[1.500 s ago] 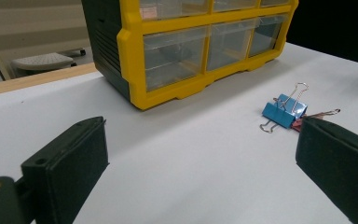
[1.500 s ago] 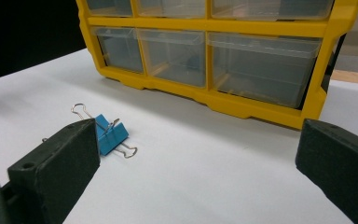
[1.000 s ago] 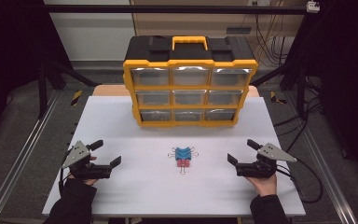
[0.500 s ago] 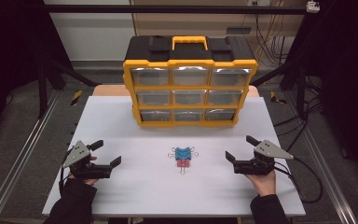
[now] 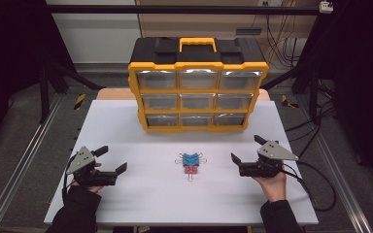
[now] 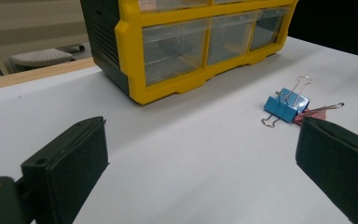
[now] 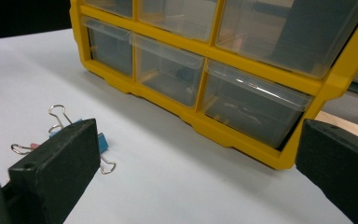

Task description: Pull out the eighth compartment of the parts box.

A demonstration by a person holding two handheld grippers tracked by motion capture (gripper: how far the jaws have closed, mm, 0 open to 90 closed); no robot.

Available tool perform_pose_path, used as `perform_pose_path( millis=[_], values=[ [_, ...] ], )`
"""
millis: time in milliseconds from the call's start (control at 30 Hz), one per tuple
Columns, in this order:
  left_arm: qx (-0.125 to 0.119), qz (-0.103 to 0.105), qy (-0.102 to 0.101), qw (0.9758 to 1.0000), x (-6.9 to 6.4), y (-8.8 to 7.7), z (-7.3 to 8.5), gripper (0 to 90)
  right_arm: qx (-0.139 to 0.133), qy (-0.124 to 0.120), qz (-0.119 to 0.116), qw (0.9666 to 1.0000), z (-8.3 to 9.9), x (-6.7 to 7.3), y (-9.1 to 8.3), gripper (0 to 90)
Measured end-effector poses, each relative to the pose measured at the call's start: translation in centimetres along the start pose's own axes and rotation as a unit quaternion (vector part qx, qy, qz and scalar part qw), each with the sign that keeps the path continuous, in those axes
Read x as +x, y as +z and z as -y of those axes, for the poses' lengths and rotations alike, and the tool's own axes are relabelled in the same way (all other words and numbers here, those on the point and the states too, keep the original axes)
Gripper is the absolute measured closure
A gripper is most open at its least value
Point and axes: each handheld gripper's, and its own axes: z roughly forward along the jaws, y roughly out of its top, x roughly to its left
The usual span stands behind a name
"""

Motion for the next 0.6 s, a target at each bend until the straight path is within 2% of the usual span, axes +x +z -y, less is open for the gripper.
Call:
perform_pose_path(
  millis=[200, 600],
  values=[
    [-0.001, 0.000, 0.000, 1.0000, 0.0, 0.0, 0.0, 1.4, 0.007, -0.032, 0.000, 0.9995, -0.8, 0.1, 0.4, 1.7],
    [0.002, -0.001, 0.002, 1.0000, 0.0, 0.1, 0.1, 1.4, 0.025, -0.075, -0.009, 0.9968, -2.2, 0.8, 1.3, 1.3]
  ],
)
